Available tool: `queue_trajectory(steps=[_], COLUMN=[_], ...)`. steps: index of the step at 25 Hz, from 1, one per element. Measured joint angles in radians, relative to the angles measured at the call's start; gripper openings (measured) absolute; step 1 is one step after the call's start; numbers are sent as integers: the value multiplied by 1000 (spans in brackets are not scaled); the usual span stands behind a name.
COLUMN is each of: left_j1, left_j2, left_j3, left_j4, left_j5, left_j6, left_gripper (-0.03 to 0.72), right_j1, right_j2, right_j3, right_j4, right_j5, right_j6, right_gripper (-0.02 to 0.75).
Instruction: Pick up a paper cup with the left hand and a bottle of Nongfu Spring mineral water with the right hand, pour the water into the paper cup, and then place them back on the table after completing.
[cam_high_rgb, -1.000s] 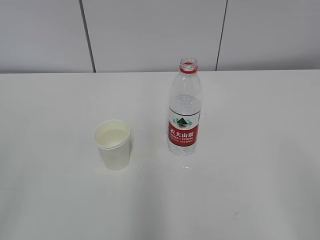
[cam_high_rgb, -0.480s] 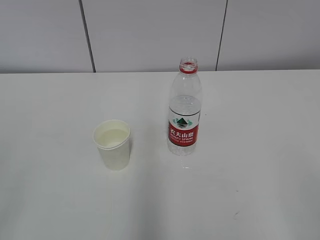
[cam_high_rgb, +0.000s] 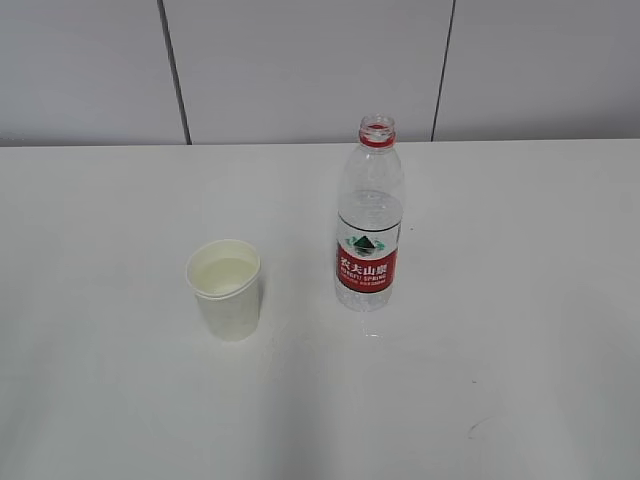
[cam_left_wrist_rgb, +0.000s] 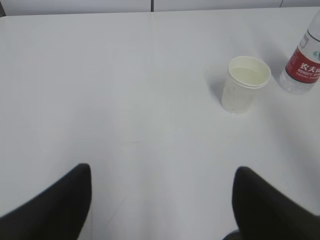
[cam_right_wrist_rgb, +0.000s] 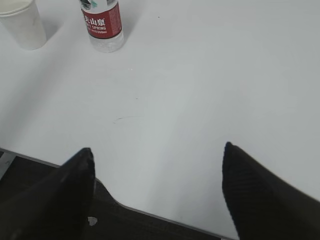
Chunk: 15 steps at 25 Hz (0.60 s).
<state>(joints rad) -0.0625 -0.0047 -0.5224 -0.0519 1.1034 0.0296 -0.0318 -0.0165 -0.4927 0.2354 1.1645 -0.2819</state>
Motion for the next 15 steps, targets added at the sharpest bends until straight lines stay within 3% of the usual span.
queue_trajectory(steps=[15], left_j1=[0], left_j2=[0], left_j3=[0], left_j4=[0], left_j5=[0], left_j6=[0], left_gripper=[531], right_j1=[0], right_j2=[0], right_j3=[0], right_j4=[-5], right_j5=[0], right_j6=[7], right_gripper=[587])
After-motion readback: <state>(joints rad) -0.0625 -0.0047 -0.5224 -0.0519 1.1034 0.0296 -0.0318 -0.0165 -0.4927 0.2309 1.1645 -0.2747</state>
